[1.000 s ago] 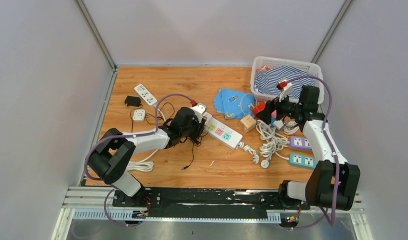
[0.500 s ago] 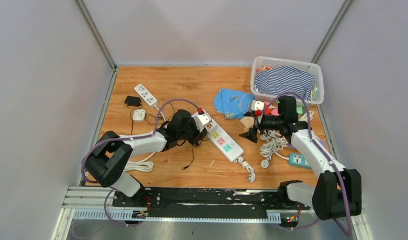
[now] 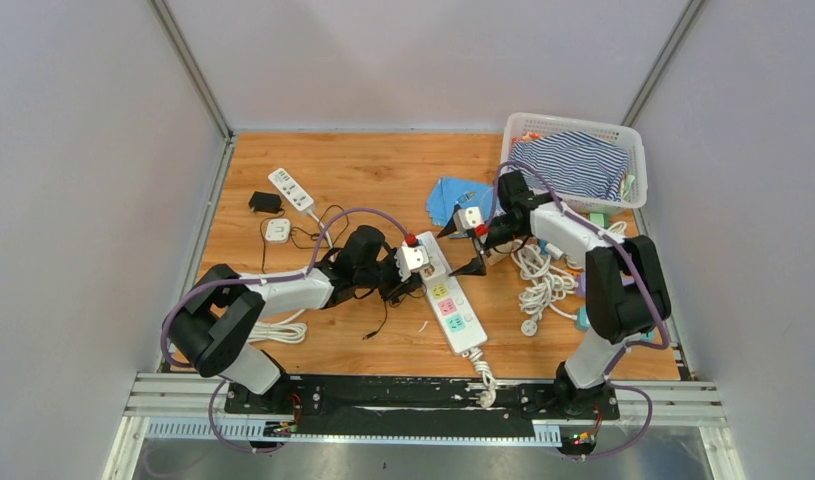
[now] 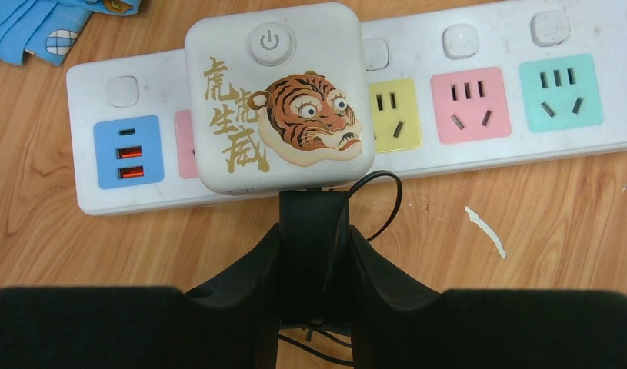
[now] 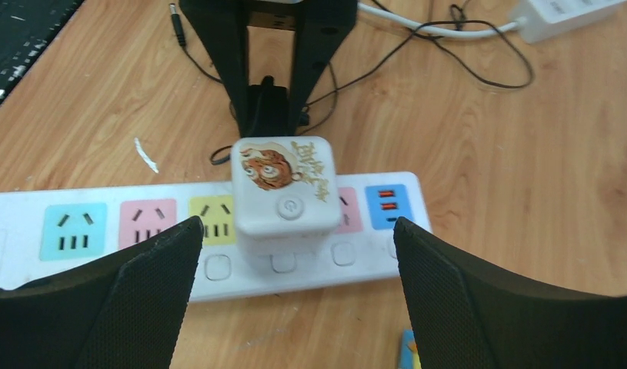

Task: Pull the plug off the socket
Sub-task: Remove the plug from the socket, then place the plug at the center of the board.

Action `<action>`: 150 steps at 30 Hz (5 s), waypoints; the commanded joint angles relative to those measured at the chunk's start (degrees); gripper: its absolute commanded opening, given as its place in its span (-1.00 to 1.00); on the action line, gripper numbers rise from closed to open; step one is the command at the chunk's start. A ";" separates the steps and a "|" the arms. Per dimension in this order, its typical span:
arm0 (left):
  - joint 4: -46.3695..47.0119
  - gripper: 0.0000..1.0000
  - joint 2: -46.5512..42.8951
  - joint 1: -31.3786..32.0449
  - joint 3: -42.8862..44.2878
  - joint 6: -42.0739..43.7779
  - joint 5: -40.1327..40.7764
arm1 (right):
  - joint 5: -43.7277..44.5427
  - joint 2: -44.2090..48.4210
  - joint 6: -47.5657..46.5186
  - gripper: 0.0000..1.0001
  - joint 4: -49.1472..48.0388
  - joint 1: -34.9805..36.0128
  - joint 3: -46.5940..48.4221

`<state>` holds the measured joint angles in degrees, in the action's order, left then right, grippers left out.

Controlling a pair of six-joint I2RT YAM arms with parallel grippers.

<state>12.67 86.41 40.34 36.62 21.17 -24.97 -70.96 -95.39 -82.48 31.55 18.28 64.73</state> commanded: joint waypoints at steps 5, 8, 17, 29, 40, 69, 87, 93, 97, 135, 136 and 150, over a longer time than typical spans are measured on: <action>0.61 -0.93 0.10 0.45 0.69 2.76 -0.81 | 0.79 -5.72 -0.17 0.95 7.04 4.55 1.52; 0.61 -0.94 0.29 0.49 1.19 2.78 -1.40 | 3.78 -7.09 2.62 1.00 5.34 5.86 2.32; 0.61 -0.97 0.20 0.45 1.65 2.45 -2.62 | 8.89 -7.32 10.51 0.76 -5.21 8.85 -0.45; 0.69 -1.00 -1.17 -2.21 1.39 -2.09 1.75 | 15.67 -6.13 7.57 -0.67 -7.26 10.57 -2.44; 0.70 -0.99 -3.51 -2.35 -1.10 4.09 -1.32 | 16.13 -6.69 9.05 -1.00 -6.75 8.79 -1.47; 2.50 -1.00 -5.78 -2.29 -2.69 -0.56 3.46 | 17.34 -6.76 9.15 -1.00 -5.10 8.50 -0.57; 8.87 -1.00 -8.72 -3.55 -7.18 -2.40 2.44 | 21.65 -5.47 11.11 -1.00 -4.83 7.85 0.40; 8.95 -1.00 -7.22 -4.72 -5.98 -6.86 -0.38 | 23.02 -4.40 10.44 -1.00 -4.53 6.28 0.25; 8.92 -1.00 -3.15 -8.48 -3.20 -12.17 -10.50 | 23.06 -3.85 10.17 -1.00 -4.31 5.40 0.14; 8.95 0.08 -18.42 -11.89 -9.84 -26.83 18.14 | 18.76 3.28 23.98 1.00 -2.53 4.66 2.11; 8.95 0.10 -19.29 -12.58 -10.42 -27.37 18.64 | 18.87 3.97 23.05 1.00 -1.64 4.63 2.19; 9.04 0.23 -29.52 -24.69 -16.14 -40.99 19.68 | 23.09 15.05 26.12 1.00 -0.35 4.17 2.23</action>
<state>20.71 59.22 17.39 21.91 -14.26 -6.33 -49.17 -83.29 -59.70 29.12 23.51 65.73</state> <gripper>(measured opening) 0.584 0.999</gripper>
